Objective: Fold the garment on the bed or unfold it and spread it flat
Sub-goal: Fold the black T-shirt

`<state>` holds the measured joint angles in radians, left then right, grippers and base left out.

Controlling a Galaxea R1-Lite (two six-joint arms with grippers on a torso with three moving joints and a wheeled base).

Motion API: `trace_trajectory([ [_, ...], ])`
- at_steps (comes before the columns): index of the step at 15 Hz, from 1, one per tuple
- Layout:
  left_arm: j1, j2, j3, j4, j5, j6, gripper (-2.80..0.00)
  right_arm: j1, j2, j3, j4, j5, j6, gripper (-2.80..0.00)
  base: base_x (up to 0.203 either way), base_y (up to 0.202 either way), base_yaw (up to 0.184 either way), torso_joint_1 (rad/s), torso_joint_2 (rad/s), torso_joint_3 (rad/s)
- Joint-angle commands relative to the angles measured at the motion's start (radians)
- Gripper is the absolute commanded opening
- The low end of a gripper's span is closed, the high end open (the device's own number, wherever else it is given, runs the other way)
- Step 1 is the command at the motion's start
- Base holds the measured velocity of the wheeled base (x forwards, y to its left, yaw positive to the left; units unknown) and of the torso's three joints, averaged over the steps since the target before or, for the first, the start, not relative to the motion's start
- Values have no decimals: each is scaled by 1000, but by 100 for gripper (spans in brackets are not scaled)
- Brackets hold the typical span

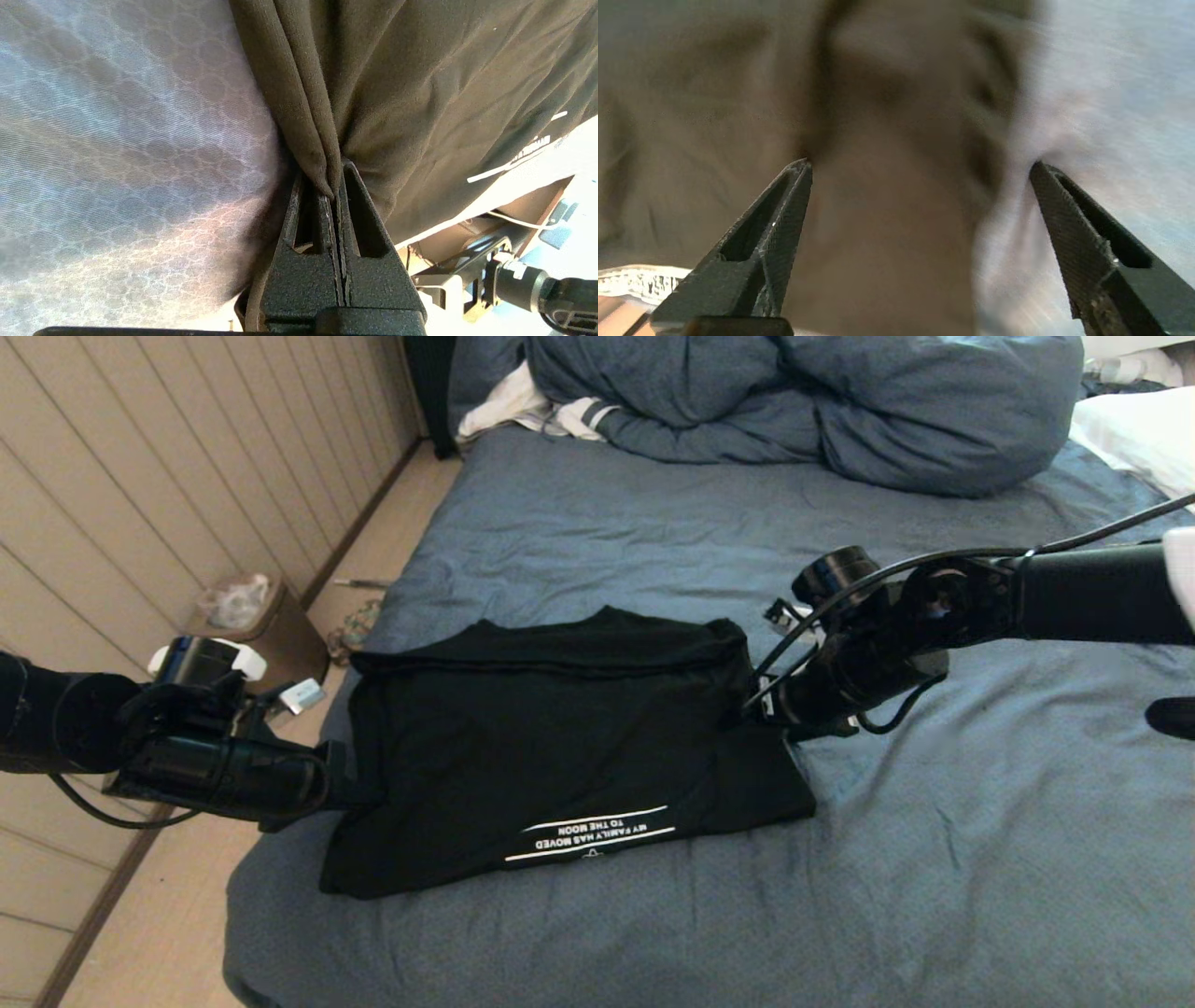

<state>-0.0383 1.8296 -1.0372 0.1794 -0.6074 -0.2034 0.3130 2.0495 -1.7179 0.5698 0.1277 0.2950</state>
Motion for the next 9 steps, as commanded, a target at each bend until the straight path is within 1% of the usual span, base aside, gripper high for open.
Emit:
trace_trajectory([
  [1,1,5,2,0,-3,-1,-280,18,43,-6,-7,1,12,0,0,0,0,0,0,0],
  [2,0,7,2,0,-3,-1,-280,24,46,-6,-7,1,19,-280,0,0,0,0,0,0],
  [9,-1,-7,7,3,0,-1,-280,32,23,10,-7,3,26,-280,0,0,0,0,0,0],
])
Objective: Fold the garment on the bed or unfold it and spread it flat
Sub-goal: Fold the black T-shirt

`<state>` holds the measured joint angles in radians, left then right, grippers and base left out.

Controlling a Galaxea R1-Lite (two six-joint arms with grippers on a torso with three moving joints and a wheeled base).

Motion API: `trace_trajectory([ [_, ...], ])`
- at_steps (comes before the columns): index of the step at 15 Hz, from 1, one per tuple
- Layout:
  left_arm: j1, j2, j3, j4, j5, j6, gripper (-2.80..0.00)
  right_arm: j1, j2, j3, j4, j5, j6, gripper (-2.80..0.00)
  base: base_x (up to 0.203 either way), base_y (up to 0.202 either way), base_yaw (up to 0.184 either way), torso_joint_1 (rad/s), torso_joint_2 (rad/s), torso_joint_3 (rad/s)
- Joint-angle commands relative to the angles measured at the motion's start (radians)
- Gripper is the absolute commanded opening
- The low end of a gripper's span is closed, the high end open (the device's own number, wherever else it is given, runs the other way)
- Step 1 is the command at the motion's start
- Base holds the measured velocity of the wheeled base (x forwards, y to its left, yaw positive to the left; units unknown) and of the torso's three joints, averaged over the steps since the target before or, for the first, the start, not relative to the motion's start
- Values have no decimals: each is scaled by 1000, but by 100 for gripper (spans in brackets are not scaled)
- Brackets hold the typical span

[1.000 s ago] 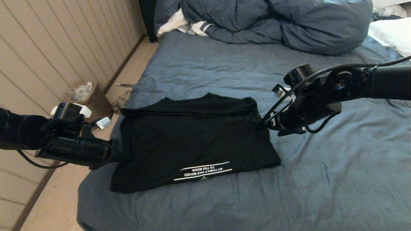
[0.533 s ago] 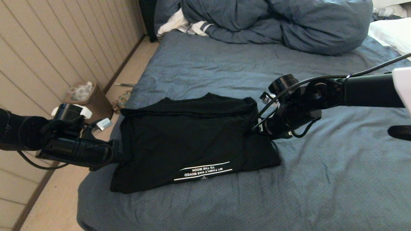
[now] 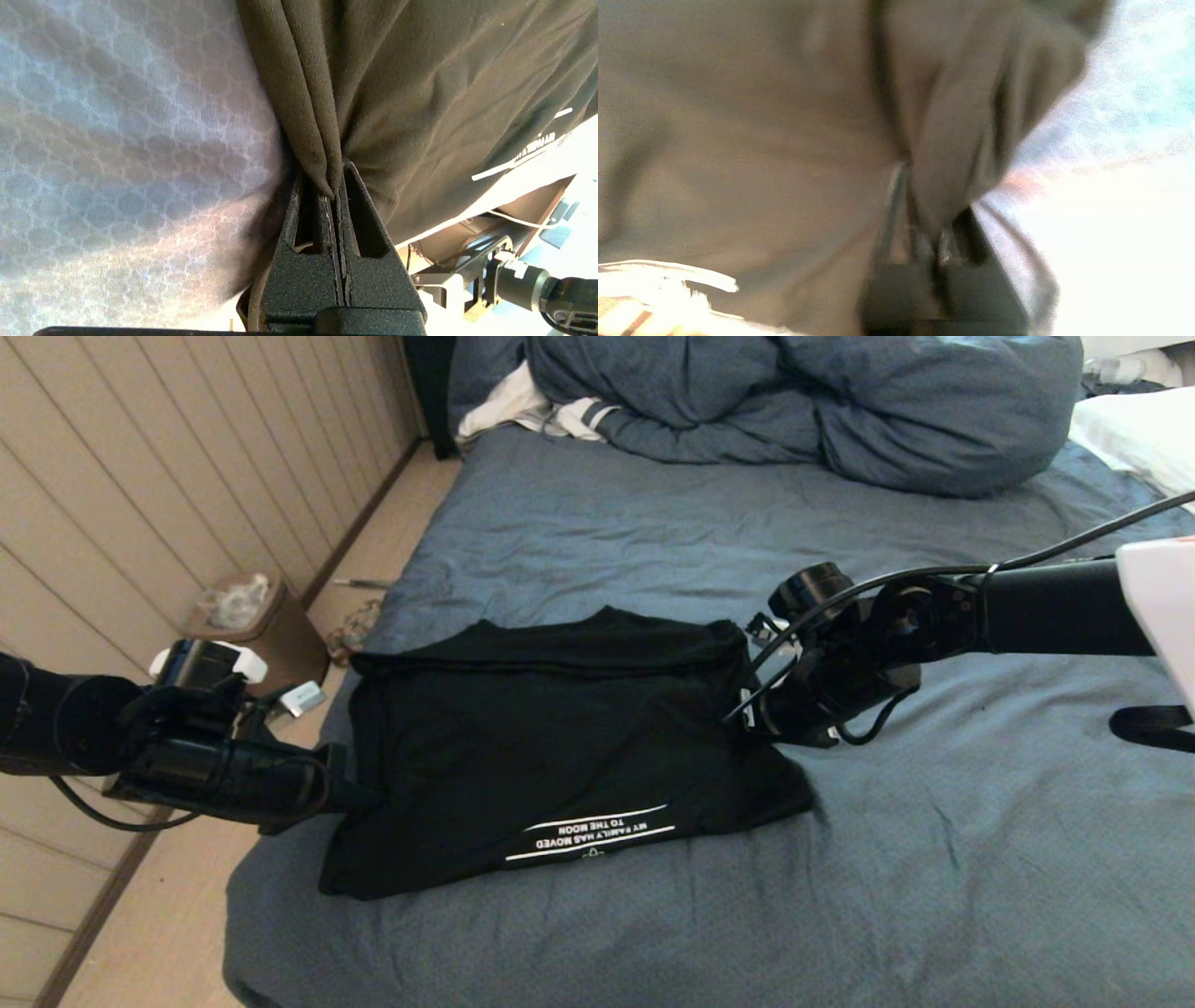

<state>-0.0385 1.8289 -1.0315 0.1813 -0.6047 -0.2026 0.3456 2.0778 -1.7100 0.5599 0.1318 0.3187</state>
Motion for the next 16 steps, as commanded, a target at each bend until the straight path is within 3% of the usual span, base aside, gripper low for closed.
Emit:
trace_trajectory([
  [1,-1,-17,7,2,-3,-1,-280,2,-23,12,3,-1,2,-280,0,0,0,0,0,0],
  [7,-1,-114,43,20,1,5,-280,4,-108,88,3,2,2,-280,0,0,0,0,0,0],
  [16,-1,-262,46,198,22,59,-280,-1,-225,193,3,50,-1,-280,0,0,0,0,0,0],
])
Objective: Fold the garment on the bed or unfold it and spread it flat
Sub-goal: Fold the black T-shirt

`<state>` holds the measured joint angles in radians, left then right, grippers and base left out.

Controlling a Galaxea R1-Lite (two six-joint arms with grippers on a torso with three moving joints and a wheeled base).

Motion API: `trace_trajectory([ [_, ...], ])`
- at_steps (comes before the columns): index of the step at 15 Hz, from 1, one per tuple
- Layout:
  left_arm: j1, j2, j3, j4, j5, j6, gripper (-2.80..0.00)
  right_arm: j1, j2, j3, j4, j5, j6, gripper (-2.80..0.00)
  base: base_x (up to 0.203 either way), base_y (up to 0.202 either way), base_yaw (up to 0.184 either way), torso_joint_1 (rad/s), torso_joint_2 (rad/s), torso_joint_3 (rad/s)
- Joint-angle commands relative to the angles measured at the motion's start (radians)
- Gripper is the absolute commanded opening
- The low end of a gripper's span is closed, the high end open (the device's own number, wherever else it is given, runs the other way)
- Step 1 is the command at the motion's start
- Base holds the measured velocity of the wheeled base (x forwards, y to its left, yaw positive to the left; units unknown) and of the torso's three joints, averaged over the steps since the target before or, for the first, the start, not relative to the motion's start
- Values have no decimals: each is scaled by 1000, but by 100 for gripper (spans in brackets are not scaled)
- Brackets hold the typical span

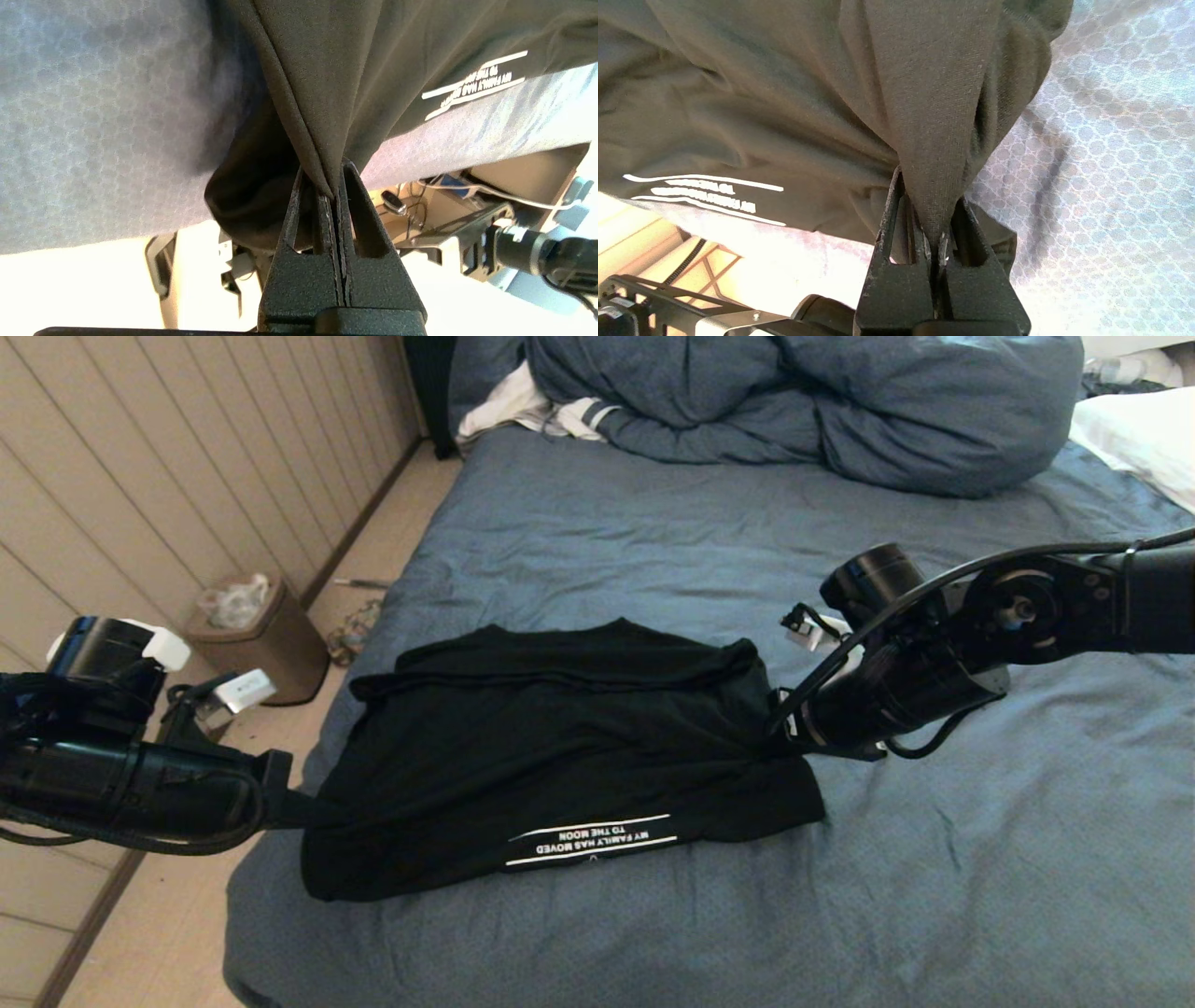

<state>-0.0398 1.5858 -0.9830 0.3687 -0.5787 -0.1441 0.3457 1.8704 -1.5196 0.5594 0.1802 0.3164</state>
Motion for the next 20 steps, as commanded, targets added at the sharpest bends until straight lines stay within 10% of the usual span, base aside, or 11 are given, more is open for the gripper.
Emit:
trace_trajectory([
  [1,0,-32,-19,56,-4,21,-280,-4,-24,4,4,4,1,-280,0,0,0,0,0,0],
  [20,1,-40,-254,539,-4,214,-280,-8,-51,-64,284,19,-71,-280,0,0,0,0,0,0],
])
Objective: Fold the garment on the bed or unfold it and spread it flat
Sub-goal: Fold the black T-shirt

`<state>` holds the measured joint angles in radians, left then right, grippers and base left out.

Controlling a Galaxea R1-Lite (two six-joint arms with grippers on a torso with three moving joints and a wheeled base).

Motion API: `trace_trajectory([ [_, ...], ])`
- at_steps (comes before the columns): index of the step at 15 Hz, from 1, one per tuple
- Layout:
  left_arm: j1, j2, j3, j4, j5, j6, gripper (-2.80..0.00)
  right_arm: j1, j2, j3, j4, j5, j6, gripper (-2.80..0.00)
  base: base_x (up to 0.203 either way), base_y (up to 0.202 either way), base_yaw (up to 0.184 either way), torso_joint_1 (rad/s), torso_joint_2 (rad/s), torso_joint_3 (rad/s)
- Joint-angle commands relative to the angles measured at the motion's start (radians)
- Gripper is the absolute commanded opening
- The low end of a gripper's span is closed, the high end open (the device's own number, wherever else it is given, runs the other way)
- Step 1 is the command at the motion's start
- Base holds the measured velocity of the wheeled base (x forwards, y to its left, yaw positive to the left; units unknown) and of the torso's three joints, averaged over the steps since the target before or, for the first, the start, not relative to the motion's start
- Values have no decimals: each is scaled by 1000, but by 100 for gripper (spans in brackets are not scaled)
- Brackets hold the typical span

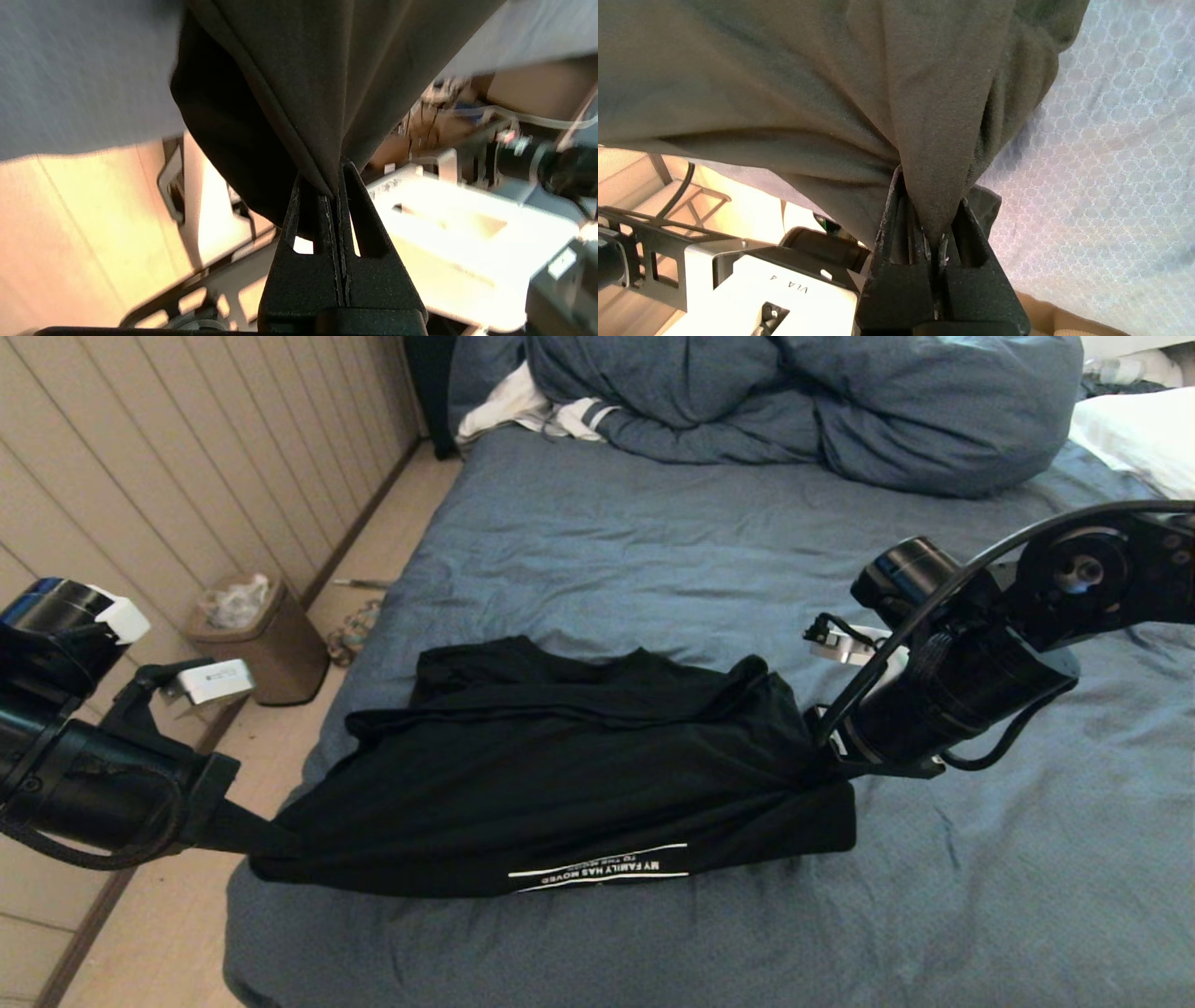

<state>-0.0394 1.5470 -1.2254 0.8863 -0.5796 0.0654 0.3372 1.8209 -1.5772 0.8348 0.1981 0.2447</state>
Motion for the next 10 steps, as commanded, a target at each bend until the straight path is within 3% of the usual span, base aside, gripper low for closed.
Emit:
trace_trajectory([
  [1,1,0,-21,40,-3,14,-280,0,-1,-11,18,1,0,-280,0,0,0,0,0,0],
  [6,1,-3,-107,188,-3,70,-280,0,2,-56,99,1,-17,-280,0,0,0,0,0,0],
  [10,1,9,-112,215,-4,72,-280,0,12,-63,138,2,-31,-280,0,0,0,0,0,0],
])
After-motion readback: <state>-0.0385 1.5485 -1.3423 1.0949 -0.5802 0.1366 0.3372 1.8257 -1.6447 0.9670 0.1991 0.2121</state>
